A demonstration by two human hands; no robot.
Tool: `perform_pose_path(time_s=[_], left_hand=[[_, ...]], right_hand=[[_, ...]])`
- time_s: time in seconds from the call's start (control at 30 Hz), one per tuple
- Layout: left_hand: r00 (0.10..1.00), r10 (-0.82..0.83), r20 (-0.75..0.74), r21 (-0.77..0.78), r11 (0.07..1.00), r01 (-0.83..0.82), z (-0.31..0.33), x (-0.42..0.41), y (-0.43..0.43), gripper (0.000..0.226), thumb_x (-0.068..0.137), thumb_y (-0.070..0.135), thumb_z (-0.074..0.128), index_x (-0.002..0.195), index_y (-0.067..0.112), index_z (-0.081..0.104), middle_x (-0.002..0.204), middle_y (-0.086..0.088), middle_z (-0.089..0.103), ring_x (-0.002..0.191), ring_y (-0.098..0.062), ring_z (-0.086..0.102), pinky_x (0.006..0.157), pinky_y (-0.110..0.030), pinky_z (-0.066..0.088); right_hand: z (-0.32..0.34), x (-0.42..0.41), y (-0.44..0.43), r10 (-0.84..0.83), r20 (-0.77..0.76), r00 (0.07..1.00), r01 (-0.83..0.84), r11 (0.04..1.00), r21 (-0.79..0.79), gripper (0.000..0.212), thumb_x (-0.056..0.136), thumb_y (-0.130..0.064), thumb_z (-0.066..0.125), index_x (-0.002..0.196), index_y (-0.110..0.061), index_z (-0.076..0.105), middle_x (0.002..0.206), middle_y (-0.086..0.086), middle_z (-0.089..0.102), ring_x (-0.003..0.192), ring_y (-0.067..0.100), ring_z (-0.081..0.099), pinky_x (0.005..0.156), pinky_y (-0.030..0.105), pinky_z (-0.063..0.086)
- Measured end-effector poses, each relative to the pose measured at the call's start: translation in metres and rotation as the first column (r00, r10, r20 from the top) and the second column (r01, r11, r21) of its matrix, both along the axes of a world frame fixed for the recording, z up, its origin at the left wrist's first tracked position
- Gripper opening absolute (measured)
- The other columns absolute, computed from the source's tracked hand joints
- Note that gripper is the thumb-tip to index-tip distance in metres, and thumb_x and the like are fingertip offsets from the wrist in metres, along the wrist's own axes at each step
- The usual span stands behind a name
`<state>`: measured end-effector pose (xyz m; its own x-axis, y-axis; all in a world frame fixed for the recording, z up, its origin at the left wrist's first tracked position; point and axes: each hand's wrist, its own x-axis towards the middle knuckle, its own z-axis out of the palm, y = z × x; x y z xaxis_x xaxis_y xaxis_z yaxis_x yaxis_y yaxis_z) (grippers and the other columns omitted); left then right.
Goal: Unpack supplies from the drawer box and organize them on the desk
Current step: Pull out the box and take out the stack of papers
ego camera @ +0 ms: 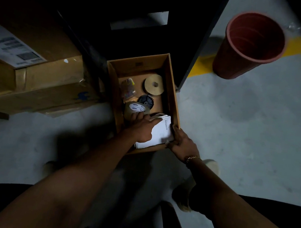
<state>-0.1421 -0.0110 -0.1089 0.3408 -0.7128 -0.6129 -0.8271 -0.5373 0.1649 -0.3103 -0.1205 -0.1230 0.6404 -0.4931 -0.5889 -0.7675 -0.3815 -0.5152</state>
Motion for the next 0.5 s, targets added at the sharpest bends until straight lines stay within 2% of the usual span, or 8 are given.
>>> perform_pose_path(time_s=[0.17,0.3,0.4,0.5], left_hand=[[0.998,0.039,-0.042,-0.117,0.992,-0.043,0.001,-0.008,0.005,0.082,0.079,0.009,0.053,0.149,0.036,0.019,0.137,-0.011,0.036,0.119,-0.039,0.046,0.099,-0.045,0.032],[0.993,0.06,-0.104,-0.146,0.987,-0.075,0.002,-0.006,0.006,0.059,0.08,0.003,0.05,0.132,0.029,0.04,0.131,-0.011,0.041,0.11,-0.041,0.051,0.087,-0.045,0.04],[0.988,0.016,-0.154,-0.073,0.997,-0.027,0.004,0.0,0.002,0.032,0.085,0.01,0.049,0.108,0.03,0.057,0.129,-0.006,0.046,0.115,-0.033,0.052,0.089,-0.041,0.041],[0.982,0.05,-0.184,-0.044,0.997,-0.059,0.006,0.002,-0.003,0.034,0.088,0.012,0.048,0.11,0.032,0.066,0.134,-0.001,0.055,0.121,-0.026,0.053,0.097,-0.038,0.044]], right_hand=[[0.001,0.002,0.0,-0.004,-0.007,1.0,0.004,1.0,0.007,0.076,0.084,-0.043,0.063,0.15,-0.04,0.025,0.158,-0.007,0.031,0.134,0.028,0.044,0.108,0.04,0.037],[0.0,0.001,0.0,-0.008,-0.007,1.0,0.008,1.0,-0.004,0.075,0.085,-0.043,0.063,0.15,-0.038,0.026,0.158,-0.006,0.031,0.135,0.028,0.044,0.108,0.039,0.036],[-0.003,0.002,0.0,-0.002,-0.018,1.0,0.002,1.0,-0.003,0.075,0.084,-0.045,0.063,0.15,-0.037,0.027,0.158,-0.005,0.031,0.135,0.028,0.043,0.109,0.04,0.036],[-0.005,0.004,0.001,-0.029,-0.014,0.999,0.029,0.999,0.035,0.074,0.084,-0.043,0.064,0.15,-0.033,0.03,0.157,0.0,0.032,0.138,0.027,0.04,0.11,0.038,0.033]])
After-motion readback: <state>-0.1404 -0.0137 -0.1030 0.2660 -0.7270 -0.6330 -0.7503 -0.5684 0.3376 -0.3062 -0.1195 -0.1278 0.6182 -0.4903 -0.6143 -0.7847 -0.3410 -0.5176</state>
